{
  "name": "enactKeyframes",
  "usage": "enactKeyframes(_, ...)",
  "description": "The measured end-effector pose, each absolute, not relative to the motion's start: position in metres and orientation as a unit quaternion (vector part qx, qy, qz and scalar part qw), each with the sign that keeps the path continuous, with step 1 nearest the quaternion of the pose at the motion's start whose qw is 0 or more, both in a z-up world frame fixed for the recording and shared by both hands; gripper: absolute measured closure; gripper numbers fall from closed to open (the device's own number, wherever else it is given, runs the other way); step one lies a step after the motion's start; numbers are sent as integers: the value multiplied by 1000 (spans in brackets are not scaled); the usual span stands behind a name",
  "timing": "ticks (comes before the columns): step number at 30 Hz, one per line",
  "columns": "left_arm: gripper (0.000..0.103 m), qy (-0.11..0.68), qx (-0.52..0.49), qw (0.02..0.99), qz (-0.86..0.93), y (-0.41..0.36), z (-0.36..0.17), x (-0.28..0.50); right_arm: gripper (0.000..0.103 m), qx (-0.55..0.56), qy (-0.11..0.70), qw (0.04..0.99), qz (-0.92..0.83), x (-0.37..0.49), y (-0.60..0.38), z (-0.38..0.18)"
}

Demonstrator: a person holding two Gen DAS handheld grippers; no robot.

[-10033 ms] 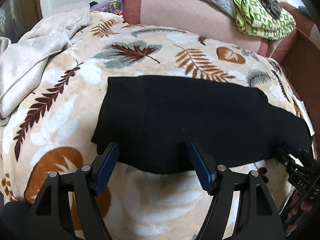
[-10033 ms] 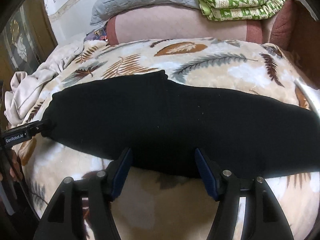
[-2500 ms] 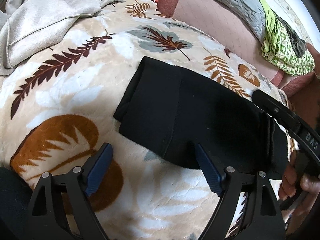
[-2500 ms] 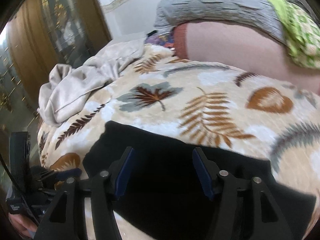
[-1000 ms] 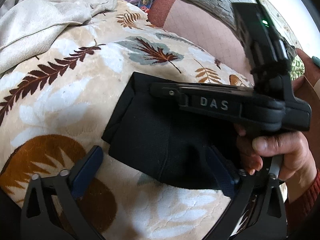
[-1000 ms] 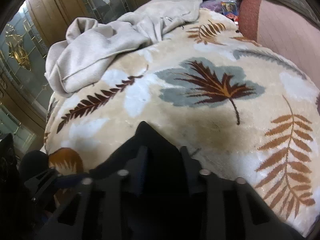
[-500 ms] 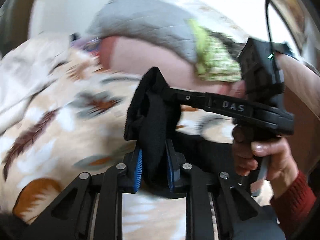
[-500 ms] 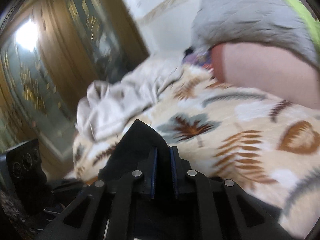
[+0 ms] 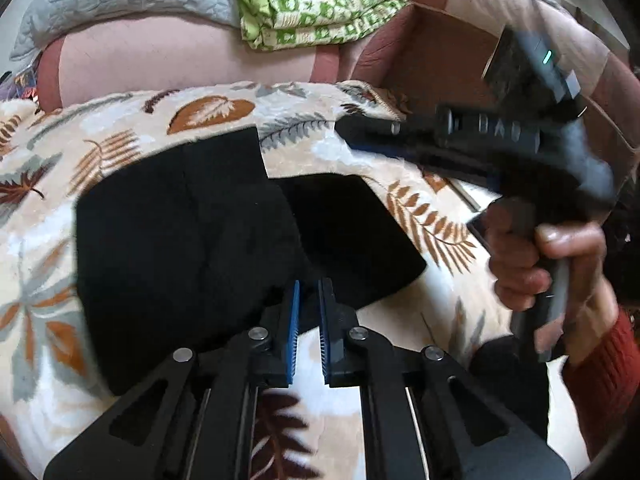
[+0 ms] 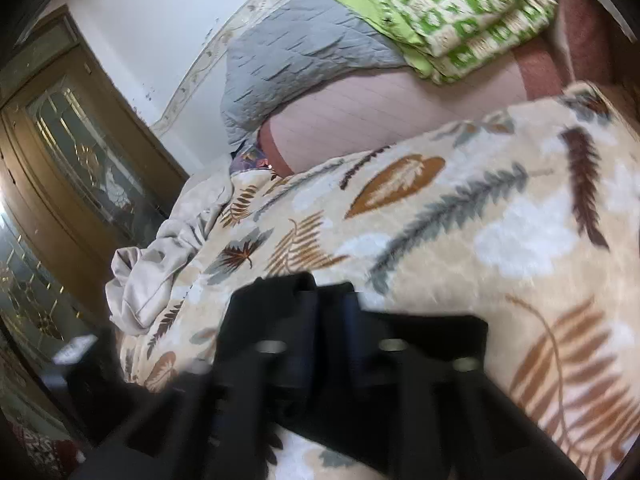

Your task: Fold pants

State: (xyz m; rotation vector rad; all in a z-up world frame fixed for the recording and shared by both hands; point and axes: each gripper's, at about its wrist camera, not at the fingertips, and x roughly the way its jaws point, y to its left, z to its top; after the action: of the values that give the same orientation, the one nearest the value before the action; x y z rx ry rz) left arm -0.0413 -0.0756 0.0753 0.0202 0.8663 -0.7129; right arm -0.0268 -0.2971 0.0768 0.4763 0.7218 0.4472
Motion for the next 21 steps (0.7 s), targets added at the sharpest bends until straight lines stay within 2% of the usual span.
enactKeyframes(1,88,405,15,850,-336,-70,80,-41,52,241,350,879,218,-27,-298,74)
enactKeyframes(2,71,396,23,856,-331,-62,87,-43,45,253,353,872,225,-27,-299,69)
enactKeyframes(3,45,384,31,864,-322,-52,95,-43,45,259,359,865,236,-27,-293,64)
enactKeyframes(5,30,364,35,880,-304,-35,106,-37,44,252,364,863,245,-29,-285,59)
enactKeyframes(9,30,351,44,897,-265,-14,112,-8,33,244,380,855,257,-26,-262,46)
enactKeyframes(14,30,393,41,889,-233,-10,81,30,33,257,389,848,253,-16,-246,33)
enactKeyframes(16,30,405,38,885,-226,-10,71,32,40,255,402,843,251,-9,-234,27)
enactKeyframes(17,30,410,33,883,-225,-10,68,31,68,248,409,843,244,-7,-229,24)
enactKeyframes(18,30,411,30,883,-224,-10,68,30,87,237,413,846,238,-6,-224,23)
enactKeyframes(21,30,399,24,888,-227,-9,79,23,93,239,386,859,238,-19,-230,39)
